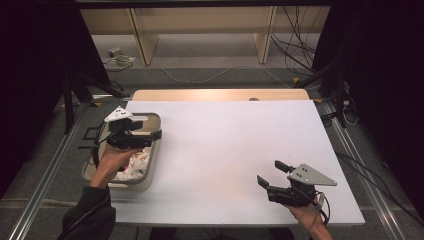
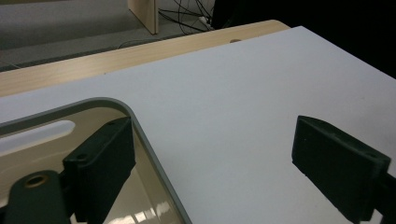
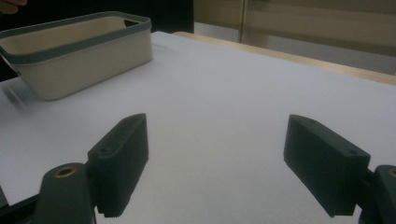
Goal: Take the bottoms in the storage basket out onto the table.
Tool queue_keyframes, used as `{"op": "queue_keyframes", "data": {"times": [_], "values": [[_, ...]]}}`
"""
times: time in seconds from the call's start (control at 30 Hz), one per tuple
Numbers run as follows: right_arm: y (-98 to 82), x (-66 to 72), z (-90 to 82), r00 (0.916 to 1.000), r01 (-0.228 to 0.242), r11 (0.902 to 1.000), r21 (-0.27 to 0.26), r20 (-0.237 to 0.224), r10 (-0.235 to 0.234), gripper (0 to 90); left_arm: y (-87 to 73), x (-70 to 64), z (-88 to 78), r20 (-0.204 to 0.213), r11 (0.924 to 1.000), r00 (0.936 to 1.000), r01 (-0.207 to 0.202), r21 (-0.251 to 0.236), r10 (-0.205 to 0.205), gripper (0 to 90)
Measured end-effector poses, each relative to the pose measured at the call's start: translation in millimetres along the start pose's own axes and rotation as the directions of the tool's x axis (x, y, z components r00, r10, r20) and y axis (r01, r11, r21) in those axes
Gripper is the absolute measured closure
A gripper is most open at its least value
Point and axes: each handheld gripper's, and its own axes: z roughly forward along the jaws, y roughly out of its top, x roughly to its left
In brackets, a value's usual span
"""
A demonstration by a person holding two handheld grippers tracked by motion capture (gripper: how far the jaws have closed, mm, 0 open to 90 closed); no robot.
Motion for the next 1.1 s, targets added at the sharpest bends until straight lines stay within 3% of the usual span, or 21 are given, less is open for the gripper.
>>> {"op": "queue_keyframes", "data": {"times": [0.33,0.63,0.83,0.93,1.03,1.07,1.1], "values": [[-0.1,-0.1,-0.1,1.0,0.001,1.0,0.001,0.0,-0.001,22.8,-1.4,4.5,-0.5,-0.012,0.9981,0.9998,-0.018,0.059,0.018,12.7],[-0.2,0.0,0.2,1.0,0.002,1.0,0.002,0.0,-0.002,22.8,-3.4,14.1,-2.9,-0.022,0.9934,0.9998,-0.002,0.114,0.004,13.1],[-0.3,-0.3,0.3,1.0,0.002,1.0,0.0,-0.001,-0.002,22.8,-5.6,20.9,-4.3,-0.046,0.9839,0.9988,-0.004,0.179,0.013,13.5],[-0.3,-0.2,0.4,1.0,0.004,1.0,0.001,-0.001,-0.004,22.8,-8.4,25.8,-4.1,-0.061,0.9737,0.998,-0.003,0.228,0.018,13.7],[-0.4,-0.2,0.4,1.0,0.004,1.0,0.002,-0.002,-0.004,22.8,-10.4,28.2,-3.0,-0.068,0.9686,0.9975,0.003,0.249,0.015,13.8],[-0.4,-0.2,0.4,1.0,0.004,1.0,0.001,-0.002,-0.004,22.9,-12.4,30.2,-1.6,-0.079,0.9625,0.9967,0.005,0.271,0.017,13.9],[-0.4,-0.2,0.4,1.0,0.004,1.0,0.001,-0.002,-0.004,22.9,-12.4,30.2,-1.6,-0.079,0.9625,0.9967,0.005,0.271,0.017,13.9]]}}
